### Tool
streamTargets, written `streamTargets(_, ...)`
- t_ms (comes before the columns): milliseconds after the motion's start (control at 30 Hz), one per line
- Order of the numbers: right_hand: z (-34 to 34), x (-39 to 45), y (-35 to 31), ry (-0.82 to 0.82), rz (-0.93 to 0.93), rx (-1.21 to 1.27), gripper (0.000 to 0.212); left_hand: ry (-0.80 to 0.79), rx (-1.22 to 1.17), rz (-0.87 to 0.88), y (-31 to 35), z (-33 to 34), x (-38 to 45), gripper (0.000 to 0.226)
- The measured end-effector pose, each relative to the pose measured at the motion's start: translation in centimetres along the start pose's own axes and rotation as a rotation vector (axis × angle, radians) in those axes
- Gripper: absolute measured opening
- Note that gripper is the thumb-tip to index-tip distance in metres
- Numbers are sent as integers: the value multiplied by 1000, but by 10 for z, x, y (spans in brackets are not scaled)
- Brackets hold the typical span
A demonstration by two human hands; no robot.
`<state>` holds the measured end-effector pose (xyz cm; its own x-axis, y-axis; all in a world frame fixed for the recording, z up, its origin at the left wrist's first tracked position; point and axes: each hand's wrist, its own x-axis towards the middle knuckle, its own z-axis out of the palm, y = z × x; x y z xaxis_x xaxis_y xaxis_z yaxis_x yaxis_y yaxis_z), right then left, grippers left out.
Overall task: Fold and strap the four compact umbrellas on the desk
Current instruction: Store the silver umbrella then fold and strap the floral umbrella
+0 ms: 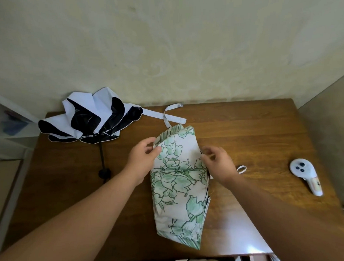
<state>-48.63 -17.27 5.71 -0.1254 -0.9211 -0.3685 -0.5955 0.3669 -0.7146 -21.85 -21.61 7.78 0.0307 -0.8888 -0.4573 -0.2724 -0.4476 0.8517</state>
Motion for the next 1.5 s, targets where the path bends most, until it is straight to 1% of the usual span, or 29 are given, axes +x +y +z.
streamTargets(100,-10,4,-19,-24,-53,-5,48,-32,51,32,-4,-6,-15,31)
streamTargets(167,-14,5,-30,-30,-37,43,55,-57,101,41,-8,-11,-25,30)
streamTargets(233,-16,5,-37,-53,-7,48,57,-82,162,52,-13,-16,-34,32)
streamTargets(300,-16,2,-41,-81,4,43,54,-97,196,65,-15,-19,-44,34)
streamTargets(400,-14,-3,-47,-49,9,112,45,-94,193,77,-17,-21,-53,33)
streamTargets(467,-14,-6,-48,-20,35,100,38,-91,176,81,-17,-21,-56,32)
streamTargets(567,-16,-13,-47,-27,51,60,27,-79,169,91,-16,-21,-60,30)
streamTargets(667,-19,-21,-44,13,-13,-43,28,-66,188,96,-15,-20,-65,27)
streamTargets(700,-20,-24,-44,27,-39,-44,25,-60,188,91,-17,-20,-66,27)
streamTargets(800,-23,-35,-47,62,-87,36,16,-28,174,74,-20,-21,-68,26)
streamTargets(967,-19,-50,-39,54,55,236,16,12,144,90,-18,-21,-69,18)
streamTargets(1067,-16,-60,-42,87,87,283,15,36,149,129,-16,-22,-65,13)
streamTargets(1200,-12,-63,-35,135,74,374,18,48,219,175,-19,-23,-63,11)
streamTargets(1300,-11,-65,-32,123,81,355,19,12,226,162,-19,-21,-63,10)
streamTargets(1400,-13,-66,-30,115,19,336,24,11,281,167,-18,-20,-65,11)
streamTargets(1433,-13,-67,-32,84,-5,313,32,13,293,168,-18,-20,-66,11)
streamTargets(1500,-12,-65,-32,21,-46,208,54,16,313,168,-15,-21,-70,12)
